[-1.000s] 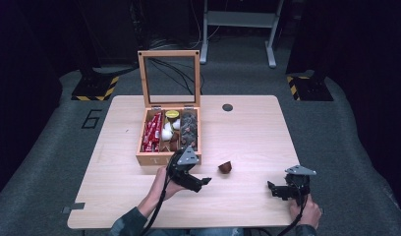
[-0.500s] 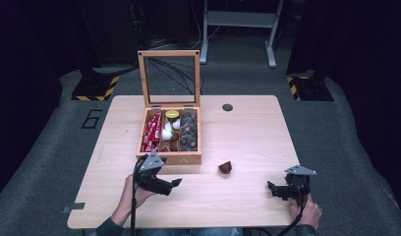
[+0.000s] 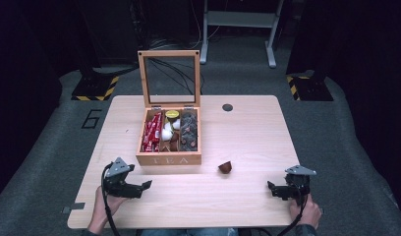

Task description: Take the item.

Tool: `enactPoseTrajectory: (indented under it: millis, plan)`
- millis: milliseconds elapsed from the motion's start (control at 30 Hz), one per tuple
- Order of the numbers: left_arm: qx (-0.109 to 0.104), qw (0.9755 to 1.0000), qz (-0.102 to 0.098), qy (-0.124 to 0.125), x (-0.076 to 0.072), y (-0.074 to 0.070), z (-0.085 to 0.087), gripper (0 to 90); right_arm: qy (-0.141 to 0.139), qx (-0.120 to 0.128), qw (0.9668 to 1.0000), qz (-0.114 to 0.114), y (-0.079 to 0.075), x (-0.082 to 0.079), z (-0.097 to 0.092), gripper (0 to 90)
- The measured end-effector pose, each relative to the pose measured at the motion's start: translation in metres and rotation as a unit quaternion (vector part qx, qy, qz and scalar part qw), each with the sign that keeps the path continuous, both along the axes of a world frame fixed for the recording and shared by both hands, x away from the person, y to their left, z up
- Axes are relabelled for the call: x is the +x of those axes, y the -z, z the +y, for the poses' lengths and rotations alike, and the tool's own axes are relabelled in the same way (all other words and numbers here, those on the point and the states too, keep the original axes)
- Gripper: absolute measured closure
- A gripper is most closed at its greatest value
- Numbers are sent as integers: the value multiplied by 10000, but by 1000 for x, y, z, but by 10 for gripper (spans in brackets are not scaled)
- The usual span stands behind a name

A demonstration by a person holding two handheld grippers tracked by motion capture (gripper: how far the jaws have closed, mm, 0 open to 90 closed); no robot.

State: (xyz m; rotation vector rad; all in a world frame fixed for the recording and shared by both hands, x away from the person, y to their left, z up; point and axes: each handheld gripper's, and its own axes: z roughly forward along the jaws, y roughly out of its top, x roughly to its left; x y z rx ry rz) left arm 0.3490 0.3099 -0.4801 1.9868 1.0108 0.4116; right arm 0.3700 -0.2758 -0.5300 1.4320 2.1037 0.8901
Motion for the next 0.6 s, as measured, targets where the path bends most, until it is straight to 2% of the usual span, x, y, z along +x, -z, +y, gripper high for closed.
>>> enactPoseTrajectory:
  millis: [233, 333, 400, 533, 600]
  plan:
    - [-6, 9982, 198, -559, -7, 26, 36, 47, 1, 2, 10000, -4, 0, 0, 0, 0]
    - [74, 9969, 267, -733, -9, 35, 49, 40, 2, 2, 10000, 4, 0, 0, 0, 0]
    - [267, 9952, 271, -903, -9, 40, 56, 28, 2, 1, 10000, 6, 0, 0, 0, 0]
    - [407, 9911, 183, -1256, -10, 48, 65, 0, 2, 2, 10000, 6, 0, 0, 0, 0]
    - [489, 9892, 277, -1353, -9, 50, 69, 0, 5, 0, 10000, 6, 0, 0, 0, 0]
